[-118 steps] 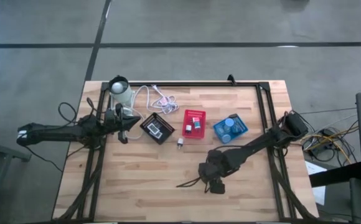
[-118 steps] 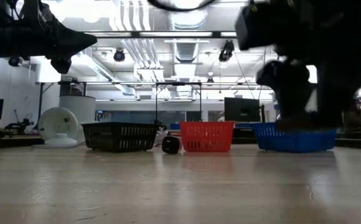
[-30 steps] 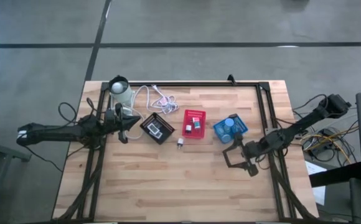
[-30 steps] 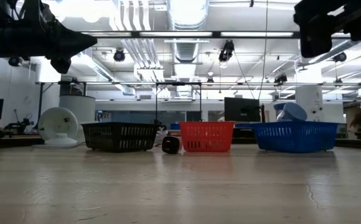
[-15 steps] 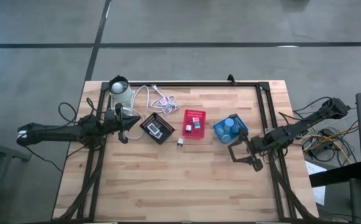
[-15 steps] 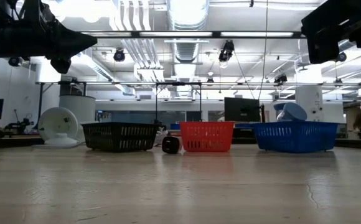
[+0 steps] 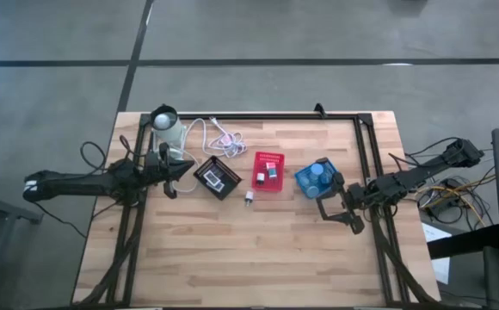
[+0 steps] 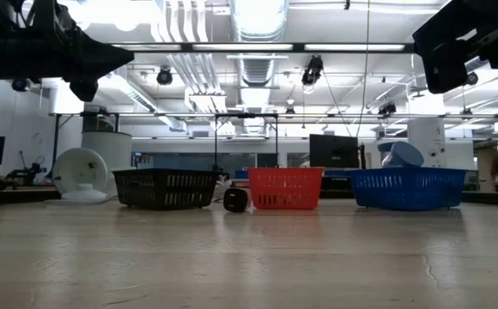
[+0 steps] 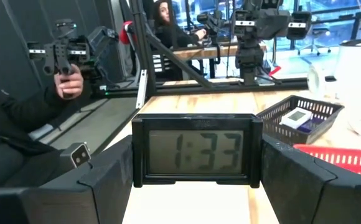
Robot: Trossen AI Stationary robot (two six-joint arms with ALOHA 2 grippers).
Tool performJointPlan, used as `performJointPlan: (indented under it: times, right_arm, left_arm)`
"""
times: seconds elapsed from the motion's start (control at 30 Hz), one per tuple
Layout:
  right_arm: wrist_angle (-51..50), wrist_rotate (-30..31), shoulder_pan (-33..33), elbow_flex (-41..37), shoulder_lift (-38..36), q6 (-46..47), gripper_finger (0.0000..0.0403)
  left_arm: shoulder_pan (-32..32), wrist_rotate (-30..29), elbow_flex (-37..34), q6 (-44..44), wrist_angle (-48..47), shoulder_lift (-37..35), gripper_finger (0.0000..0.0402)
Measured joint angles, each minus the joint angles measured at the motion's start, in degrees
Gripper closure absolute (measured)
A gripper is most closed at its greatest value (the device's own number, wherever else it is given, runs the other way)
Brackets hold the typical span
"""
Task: Pick & Place Office items
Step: Put the black digital clock into the black basket
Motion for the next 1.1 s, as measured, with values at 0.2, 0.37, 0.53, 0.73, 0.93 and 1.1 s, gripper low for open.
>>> performJointPlan:
  times: [0.2, 0.37, 0.53, 0.73, 0.93, 1.1]
  right_arm:
    - [0.04, 0.05, -0.07, 0.00, 1.23, 1.30, 0.0118]
    - [0.16, 0.08, -0.07, 0.00, 2.26, 1.77, 0.0118]
    - [0.47, 0.10, -0.07, 0.04, 2.34, 1.92, 0.0118]
    - [0.47, 0.12, -0.07, 0.04, 2.34, 1.95, 0.0117]
    - [0.52, 0.19, -0.07, 0.04, 2.34, 2.20, 0.0117]
    - [0.54, 1.33, -0.07, 0.06, 2.34, 2.19, 0.0117]
  left_arm:
    - [-0.02, 0.00, 0.00, 0.01, 0.00, 0.01, 0.0396]
    - [0.00, 0.00, 0.00, 0.00, 0.00, -0.01, 0.0396]
    - [-0.02, 0.00, 0.00, 0.00, 0.00, 0.01, 0.0396]
    - [-0.02, 0.00, 0.00, -0.01, 0.02, -0.01, 0.0396]
    - [0.00, 0.00, 0.00, -0.01, 0.00, -0.01, 0.0396]
    - [-0.02, 0.00, 0.00, -0.01, 0.00, 0.01, 0.0396]
